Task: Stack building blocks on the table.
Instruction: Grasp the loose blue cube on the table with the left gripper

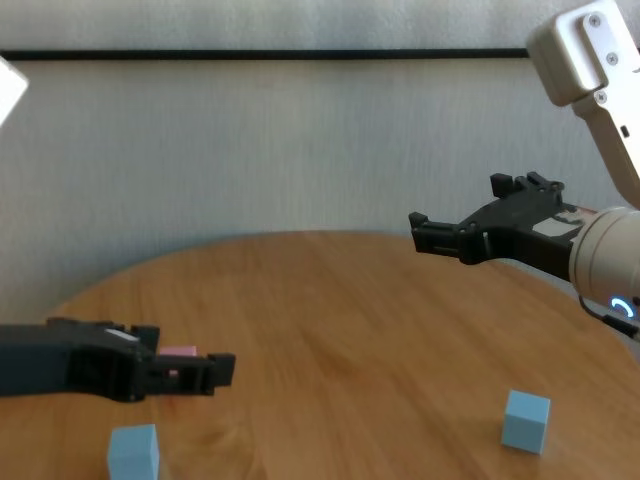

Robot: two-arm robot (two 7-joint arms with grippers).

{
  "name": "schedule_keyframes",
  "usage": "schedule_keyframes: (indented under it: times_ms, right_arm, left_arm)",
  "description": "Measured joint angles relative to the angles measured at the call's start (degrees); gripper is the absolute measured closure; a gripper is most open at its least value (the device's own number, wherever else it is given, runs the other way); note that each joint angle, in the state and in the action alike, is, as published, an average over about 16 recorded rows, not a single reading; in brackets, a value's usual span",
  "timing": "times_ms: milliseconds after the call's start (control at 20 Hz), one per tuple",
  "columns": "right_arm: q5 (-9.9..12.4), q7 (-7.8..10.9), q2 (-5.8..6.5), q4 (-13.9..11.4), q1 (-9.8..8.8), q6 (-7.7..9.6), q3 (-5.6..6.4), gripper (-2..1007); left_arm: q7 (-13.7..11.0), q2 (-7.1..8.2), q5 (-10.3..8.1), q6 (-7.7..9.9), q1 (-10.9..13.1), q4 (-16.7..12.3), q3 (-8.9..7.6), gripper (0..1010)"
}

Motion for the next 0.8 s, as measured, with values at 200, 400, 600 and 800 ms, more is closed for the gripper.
schedule_keyframes:
  times_ms: [200,400,600,800]
  right_arm:
    - [0.0,0.0,0.0,0.0,0.0,0.0,0.0,4]
    - [0.0,0.0,0.0,0.0,0.0,0.0,0.0,4]
    - [0.0,0.0,0.0,0.0,0.0,0.0,0.0,4]
    - [0.0,0.0,0.0,0.0,0.0,0.0,0.0,4]
  left_arm:
    - [3.5,-0.27,1.51,2.4,1.2,-1.6,-0.09,10]
    - [6.8,-0.92,2.86,4.77,2.2,-2.6,-0.52,10]
    - [9.5,-1.78,3.86,7.2,2.9,-3.2,-1.02,10]
    - [11.8,-3.13,4.58,9.7,3.0,-3.5,-1.35,10]
